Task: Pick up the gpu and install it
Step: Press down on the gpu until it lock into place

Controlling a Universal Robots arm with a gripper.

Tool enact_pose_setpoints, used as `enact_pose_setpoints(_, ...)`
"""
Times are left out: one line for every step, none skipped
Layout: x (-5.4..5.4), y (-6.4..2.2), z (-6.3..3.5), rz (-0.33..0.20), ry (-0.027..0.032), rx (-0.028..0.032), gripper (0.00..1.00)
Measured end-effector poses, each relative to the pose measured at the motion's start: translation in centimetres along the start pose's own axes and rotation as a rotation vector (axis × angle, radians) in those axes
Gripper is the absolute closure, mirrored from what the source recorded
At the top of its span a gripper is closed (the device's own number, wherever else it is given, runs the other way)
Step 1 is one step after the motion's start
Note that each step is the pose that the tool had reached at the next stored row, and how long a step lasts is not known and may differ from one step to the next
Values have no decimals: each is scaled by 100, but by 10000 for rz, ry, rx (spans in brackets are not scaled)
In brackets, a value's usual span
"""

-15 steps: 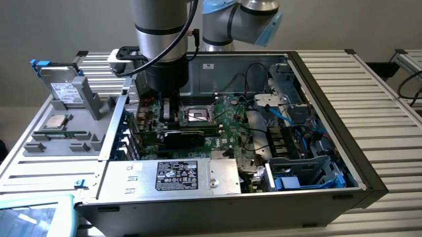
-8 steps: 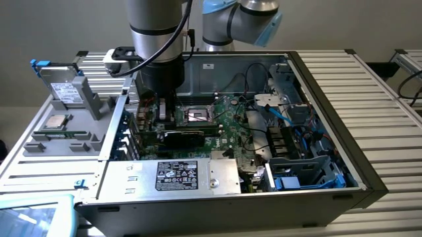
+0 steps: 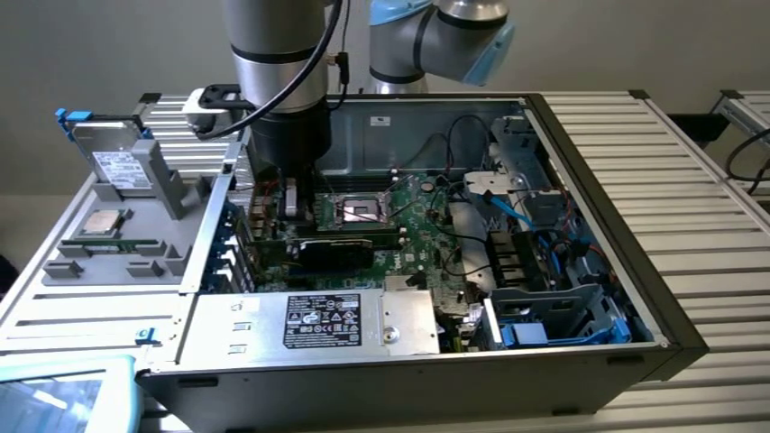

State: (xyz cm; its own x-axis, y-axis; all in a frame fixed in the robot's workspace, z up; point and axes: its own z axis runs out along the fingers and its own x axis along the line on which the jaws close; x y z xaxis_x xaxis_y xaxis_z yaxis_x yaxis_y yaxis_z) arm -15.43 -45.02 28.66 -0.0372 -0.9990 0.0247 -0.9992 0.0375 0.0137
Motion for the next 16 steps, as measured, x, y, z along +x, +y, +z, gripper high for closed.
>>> enact_pose_setpoints(-6,9,2,0,0,0,86)
enact_pose_setpoints(-12,20,4,0,-1,1,86)
enact_pose_setpoints(-17,32,6,-1,0,0,86)
enact_pose_setpoints(-21,45,9,-1,1,0,86)
enact_pose_setpoints(-23,59,13,-1,1,-1,86)
enact_pose_setpoints(-24,73,16,-1,1,-1,86)
enact_pose_setpoints(-25,88,22,0,0,0,86)
enact_pose_setpoints(-25,98,27,-1,0,0,86)
enact_pose_setpoints(-25,107,32,0,0,0,86)
enact_pose_setpoints(-25,113,36,0,1,-1,86)
enact_pose_setpoints(-25,116,41,0,1,-1,86)
enact_pose_setpoints(-25,121,46,0,1,-1,86)
enact_pose_setpoints(-25,125,51,0,0,0,86)
enact_pose_setpoints(-25,128,55,0,1,-1,86)
enact_pose_setpoints(-25,131,59,-1,1,-1,86)
enact_pose_setpoints(-26,135,64,0,1,-1,86)
